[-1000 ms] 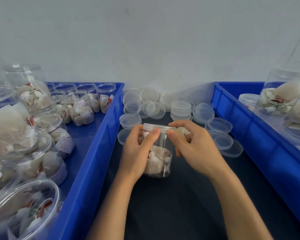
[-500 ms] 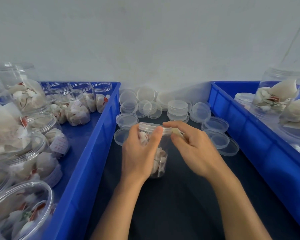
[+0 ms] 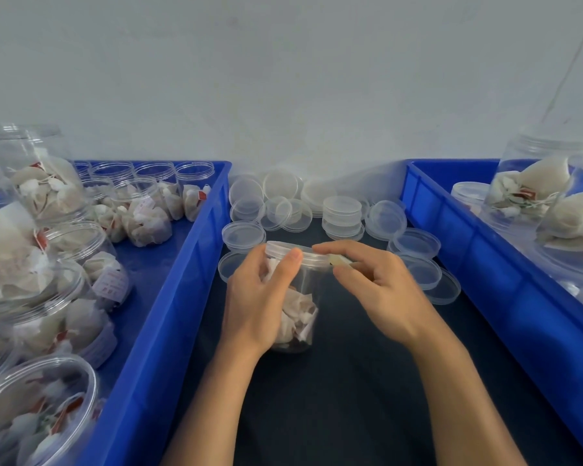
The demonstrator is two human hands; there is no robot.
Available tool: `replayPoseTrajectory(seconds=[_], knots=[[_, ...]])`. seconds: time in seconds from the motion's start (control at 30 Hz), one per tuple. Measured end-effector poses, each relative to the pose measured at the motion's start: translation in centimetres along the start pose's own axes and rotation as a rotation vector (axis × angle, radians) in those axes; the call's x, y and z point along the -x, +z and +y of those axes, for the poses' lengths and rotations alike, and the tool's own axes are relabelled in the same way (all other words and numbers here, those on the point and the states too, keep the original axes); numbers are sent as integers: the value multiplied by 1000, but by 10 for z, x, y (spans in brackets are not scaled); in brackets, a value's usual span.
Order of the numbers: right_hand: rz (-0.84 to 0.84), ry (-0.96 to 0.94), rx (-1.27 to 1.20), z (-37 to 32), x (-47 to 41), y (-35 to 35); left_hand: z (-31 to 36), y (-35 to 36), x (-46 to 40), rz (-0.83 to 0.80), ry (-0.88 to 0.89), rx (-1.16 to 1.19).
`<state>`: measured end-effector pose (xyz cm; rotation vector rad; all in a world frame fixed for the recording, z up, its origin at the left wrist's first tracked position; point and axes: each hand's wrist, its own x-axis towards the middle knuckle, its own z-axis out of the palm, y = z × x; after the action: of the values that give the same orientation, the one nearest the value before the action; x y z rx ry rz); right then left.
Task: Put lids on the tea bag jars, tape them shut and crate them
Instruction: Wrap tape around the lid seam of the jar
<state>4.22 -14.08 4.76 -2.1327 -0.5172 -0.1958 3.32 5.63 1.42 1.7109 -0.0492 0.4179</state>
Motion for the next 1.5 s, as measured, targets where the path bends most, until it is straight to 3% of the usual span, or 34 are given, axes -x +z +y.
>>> replayPoseTrajectory(seconds=[0.6,0.77,0.87,1.0,1.1,1.5], knots=[[-5,-3,17,3,-1,7,-3,-8,-2,-106,-58,115],[5,-21,-17,4,-3,10,-6,-5,0,-62,-43,164],[30,-31,-3,4,-2,10,-4,-2,4,-29,21,19],[62,-22,46,2,-1,12,2,-2,6,197,83,-312],[85,-32,63,-2,0,17,6,5,13,214,85,-393],[73,-2,120,-6,-1,16,1,2,4,168,-3,-120]])
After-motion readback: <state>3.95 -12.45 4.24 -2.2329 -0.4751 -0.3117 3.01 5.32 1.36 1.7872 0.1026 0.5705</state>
